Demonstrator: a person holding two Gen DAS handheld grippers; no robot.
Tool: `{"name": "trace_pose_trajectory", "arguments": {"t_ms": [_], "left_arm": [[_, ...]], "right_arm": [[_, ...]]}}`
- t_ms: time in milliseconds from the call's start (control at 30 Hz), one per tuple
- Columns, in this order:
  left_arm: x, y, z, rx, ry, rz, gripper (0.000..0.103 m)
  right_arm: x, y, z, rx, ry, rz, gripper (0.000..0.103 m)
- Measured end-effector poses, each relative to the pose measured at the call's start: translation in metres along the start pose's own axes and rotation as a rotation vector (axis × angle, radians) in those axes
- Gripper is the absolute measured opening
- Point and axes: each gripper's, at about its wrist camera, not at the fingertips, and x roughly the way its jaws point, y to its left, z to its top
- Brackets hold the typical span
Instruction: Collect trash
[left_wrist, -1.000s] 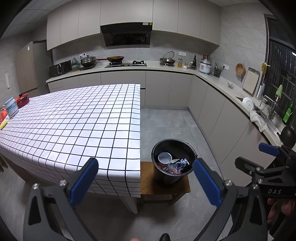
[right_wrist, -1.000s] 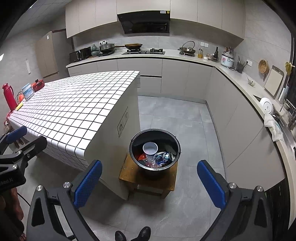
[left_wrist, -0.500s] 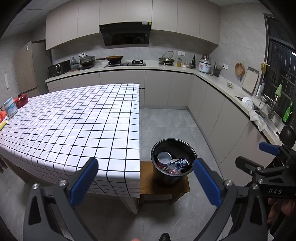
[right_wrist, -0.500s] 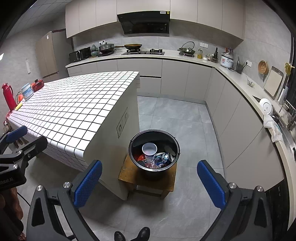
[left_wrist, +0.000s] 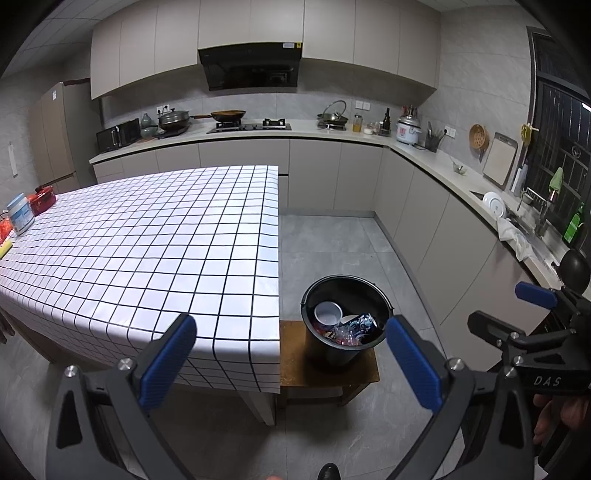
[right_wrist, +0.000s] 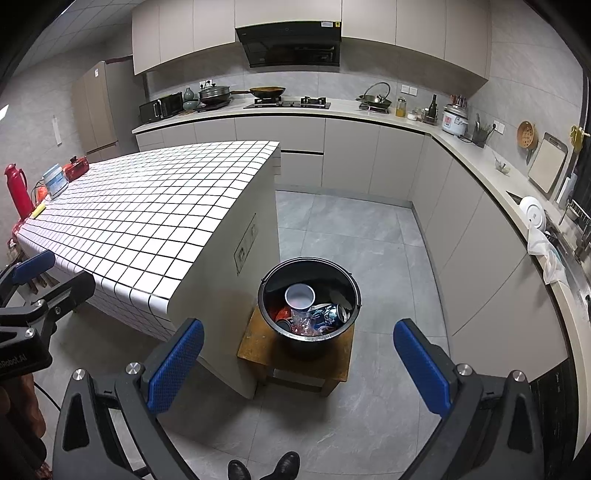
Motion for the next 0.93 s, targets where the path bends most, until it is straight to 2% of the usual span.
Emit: {"name": "trace_pose_trajectory", "arguments": {"t_ms": [700,800,933], "left_arm": [[0.0042,0.0009,-0.0060,-0.013,-0.006,-0.018,0.103],[0.0053,0.0001,-0.0068,-0.012,0.001,-0.038,0.103],[0.0090,-0.0003,-0.0088,-0.020,0.024,-0.025,0.103]], "right_arm": [[-0.0002,-0.0047,-0.0030,-0.005,-0.004,-0.005,0.103],[0.0010,-0.0054,-0.0038,-0.004,-0.002,-0.004,0.103],[0.0024,-0.0042,-0.0021,-0.008,0.000,-0.004,0.103]]}}
